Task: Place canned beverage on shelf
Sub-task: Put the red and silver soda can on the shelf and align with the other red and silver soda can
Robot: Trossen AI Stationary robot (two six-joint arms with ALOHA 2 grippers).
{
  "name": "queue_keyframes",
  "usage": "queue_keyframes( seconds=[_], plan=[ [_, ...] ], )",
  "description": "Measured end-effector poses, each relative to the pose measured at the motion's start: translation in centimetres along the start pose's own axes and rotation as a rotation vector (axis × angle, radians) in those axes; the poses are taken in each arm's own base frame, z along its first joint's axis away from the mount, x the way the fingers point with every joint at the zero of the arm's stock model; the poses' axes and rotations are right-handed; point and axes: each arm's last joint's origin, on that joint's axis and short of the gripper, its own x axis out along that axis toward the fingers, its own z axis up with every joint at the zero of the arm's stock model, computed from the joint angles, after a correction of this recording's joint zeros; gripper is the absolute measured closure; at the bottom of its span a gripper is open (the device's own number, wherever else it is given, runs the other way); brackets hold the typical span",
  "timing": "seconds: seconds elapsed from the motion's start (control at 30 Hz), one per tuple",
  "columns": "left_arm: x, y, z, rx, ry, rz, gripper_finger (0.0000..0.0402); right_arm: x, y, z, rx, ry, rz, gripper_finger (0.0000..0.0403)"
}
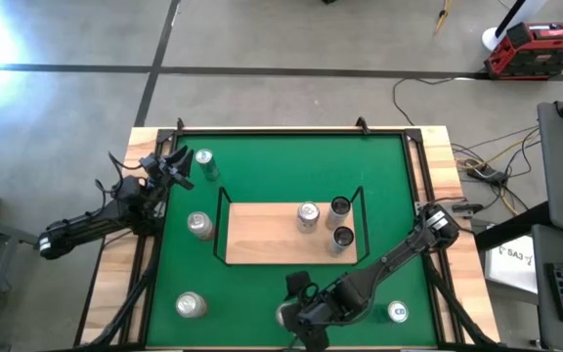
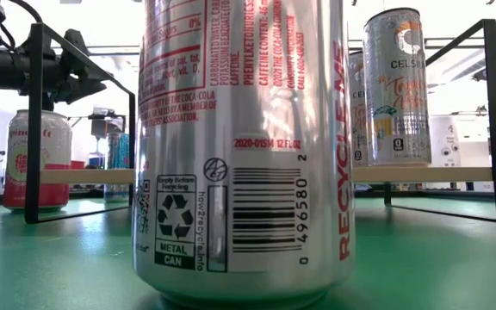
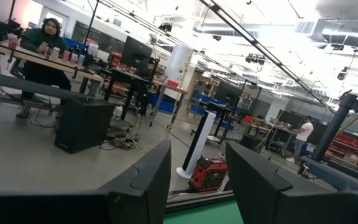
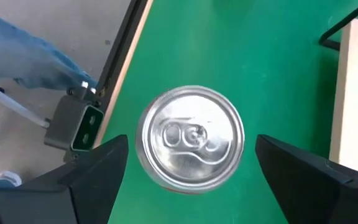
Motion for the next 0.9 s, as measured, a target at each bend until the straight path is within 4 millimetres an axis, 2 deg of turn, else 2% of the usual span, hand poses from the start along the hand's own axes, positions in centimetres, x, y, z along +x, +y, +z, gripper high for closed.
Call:
queue_keyframes(
  seconds=[0.27,0.9],
  plan=[
    [0.00,0.00,0.00,0.000,0.000,0.000,0.0264,0.41,0.08,-0.10,0.003,-0.017,0.019,0.0075],
    [0.00,0.00,0.00,0.000,0.000,0.000,0.0264,0.94,-0.02,-0.40,0.091,-0.009,0.061,0.0076]
  ],
)
